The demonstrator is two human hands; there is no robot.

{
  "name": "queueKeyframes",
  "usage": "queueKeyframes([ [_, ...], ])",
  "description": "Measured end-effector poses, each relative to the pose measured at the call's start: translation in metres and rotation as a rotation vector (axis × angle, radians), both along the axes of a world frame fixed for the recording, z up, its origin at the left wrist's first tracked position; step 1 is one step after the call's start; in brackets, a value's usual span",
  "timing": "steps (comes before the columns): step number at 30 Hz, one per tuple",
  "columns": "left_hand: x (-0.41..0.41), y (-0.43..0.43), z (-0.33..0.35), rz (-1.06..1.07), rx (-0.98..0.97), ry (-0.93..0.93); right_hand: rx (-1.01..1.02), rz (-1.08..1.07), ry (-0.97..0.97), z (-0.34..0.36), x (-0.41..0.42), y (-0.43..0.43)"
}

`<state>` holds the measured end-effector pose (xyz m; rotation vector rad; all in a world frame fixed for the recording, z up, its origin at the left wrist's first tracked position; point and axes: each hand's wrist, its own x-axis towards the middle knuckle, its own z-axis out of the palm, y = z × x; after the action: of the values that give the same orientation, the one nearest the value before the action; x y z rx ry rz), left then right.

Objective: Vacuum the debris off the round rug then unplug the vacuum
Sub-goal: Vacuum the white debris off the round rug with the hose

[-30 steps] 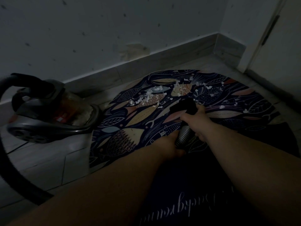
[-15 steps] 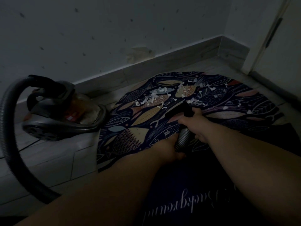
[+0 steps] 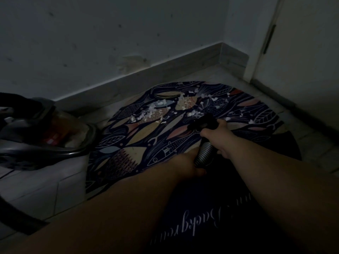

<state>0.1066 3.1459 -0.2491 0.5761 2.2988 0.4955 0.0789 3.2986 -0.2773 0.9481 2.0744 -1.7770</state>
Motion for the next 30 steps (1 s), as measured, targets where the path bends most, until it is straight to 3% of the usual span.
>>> queueKeyframes([
  [16, 0.01, 0.101, -0.002, -0.261, -0.024, 0.005, 0.027, -0.268, -0.037, 0.002, 0.047, 0.097],
  [30, 0.017, 0.16, -0.015, -0.357, -0.043, -0.001, 0.059, -0.448, -0.005, -0.001, 0.081, 0.149],
])
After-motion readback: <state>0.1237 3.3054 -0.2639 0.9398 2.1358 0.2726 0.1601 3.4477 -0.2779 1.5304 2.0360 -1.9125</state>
